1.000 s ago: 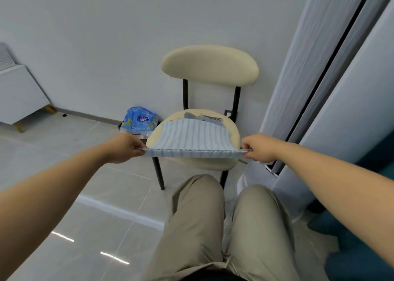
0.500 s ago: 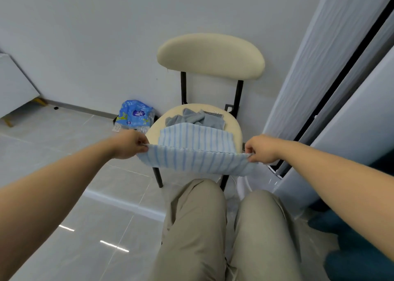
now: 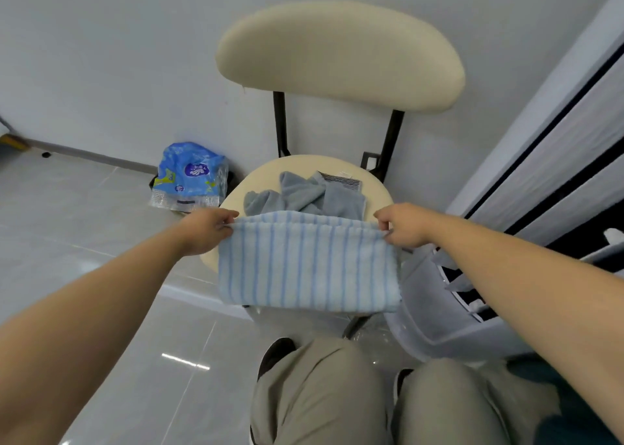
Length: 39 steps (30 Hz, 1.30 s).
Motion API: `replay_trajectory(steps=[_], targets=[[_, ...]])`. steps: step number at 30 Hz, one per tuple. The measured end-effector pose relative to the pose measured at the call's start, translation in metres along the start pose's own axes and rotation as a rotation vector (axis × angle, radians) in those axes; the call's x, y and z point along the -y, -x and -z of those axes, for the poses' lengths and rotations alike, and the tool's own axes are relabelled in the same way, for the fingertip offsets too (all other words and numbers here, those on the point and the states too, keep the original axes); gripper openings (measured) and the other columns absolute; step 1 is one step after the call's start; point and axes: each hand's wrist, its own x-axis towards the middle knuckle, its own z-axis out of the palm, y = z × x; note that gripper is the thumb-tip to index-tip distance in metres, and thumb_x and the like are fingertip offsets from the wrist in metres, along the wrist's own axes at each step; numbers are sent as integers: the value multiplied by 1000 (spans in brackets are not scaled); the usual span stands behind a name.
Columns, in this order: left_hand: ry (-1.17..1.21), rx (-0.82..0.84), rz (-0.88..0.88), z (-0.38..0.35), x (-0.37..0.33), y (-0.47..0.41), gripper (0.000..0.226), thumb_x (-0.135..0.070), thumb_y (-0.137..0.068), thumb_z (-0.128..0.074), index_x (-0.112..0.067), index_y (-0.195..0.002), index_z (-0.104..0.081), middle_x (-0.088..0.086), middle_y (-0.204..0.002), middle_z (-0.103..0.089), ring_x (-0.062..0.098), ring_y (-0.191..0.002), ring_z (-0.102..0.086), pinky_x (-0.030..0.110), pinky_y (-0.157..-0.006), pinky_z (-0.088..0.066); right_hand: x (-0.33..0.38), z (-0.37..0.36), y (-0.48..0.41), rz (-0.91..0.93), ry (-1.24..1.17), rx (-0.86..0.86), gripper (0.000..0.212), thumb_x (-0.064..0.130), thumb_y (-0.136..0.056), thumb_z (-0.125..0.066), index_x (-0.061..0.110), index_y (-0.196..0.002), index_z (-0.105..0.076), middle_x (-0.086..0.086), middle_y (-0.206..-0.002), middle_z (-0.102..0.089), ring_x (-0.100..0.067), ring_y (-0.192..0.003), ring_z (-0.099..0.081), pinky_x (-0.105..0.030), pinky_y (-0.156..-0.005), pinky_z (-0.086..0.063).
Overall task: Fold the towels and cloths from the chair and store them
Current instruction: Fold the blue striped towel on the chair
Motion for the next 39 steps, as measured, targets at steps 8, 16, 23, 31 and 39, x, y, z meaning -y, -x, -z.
replay_trajectory(steps=[8, 16, 23, 31, 39], targets=[[167, 55, 6, -11, 15, -35, 17, -13, -94, -66, -25, -105, -70, -3, -121, -63, 18, -111, -54, 30, -95, -36, -12, -19, -35, -51, -321, -76, 11, 7, -74, -62, 6, -64, -59, -7, -69, -63, -17, -67, -50, -28, -62, -41], [107, -53, 12, 18, -2, -6, 14, -21, -83, -78, -29, -79, -67, -1, -88, -68, 23, -91, -63, 34, -83, -50, -4, -1, -4, -82, -352, -105, 17, 8, -77, -69, 11, -61, -64, 13, -48, -54, -1, -46, -49, -13, -44, -38], [96, -182, -33, 79, -26, 67, 10, -28, -80, -81, -32, -78, -72, 5, -85, -72, 23, -84, -65, 36, -84, -54, 10, 40, 70, -40, -219, -250, 7, 15, -80, -71, 11, -74, -70, 8, -66, -61, -7, -61, -52, -17, -53, -37], [25, -343, -117, 111, -51, 140, 7, -23, -84, -78, -24, -84, -71, -7, -82, -69, 19, -84, -65, 26, -71, -44, 27, 82, 151, -8, -146, -416, 18, 17, -79, -69, 25, -85, -54, 3, -85, -60, -20, -80, -58, -31, -64, -44], [510, -231, -34, 115, -53, 172, 10, -10, -90, -70, -5, -99, -71, 9, -94, -68, 22, -88, -61, 32, -81, -51, 40, 93, 196, -30, -663, -542, 17, 11, -85, -63, 8, -69, -67, -5, -71, -59, -17, -68, -51, -30, -66, -43]])
